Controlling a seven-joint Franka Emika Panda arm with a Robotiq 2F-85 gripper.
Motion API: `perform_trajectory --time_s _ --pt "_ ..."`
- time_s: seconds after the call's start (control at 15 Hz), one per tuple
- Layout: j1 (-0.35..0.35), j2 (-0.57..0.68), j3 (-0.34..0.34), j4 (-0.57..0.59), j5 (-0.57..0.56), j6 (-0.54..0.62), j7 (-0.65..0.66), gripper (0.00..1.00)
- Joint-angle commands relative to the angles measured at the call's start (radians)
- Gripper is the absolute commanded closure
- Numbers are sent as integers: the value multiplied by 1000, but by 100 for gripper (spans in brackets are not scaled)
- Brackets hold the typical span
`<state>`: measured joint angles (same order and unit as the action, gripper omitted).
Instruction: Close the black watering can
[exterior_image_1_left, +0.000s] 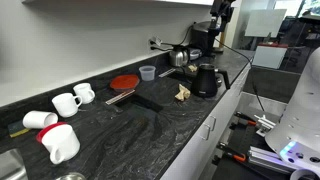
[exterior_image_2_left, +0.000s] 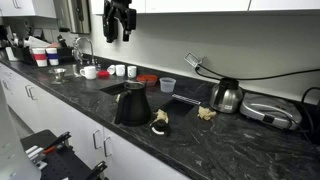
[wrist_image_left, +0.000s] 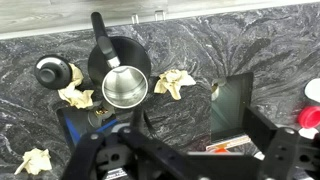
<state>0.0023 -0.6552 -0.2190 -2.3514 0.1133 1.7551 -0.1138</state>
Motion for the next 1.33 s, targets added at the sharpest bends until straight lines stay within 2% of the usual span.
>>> perform_trajectory --time_s 0.0,0.4,0.93,1.0,1.27 --pt "-31 5 23 2 15 -3 -15 0" --pt "-109 55 27 -32 -65 98 45 0" --pt "-265 176 11 -88 -145 318 265 0" --pt "-245 162 6 -84 -129 283 210 0" --pt "-261 179 7 -85 -132 301 246 0"
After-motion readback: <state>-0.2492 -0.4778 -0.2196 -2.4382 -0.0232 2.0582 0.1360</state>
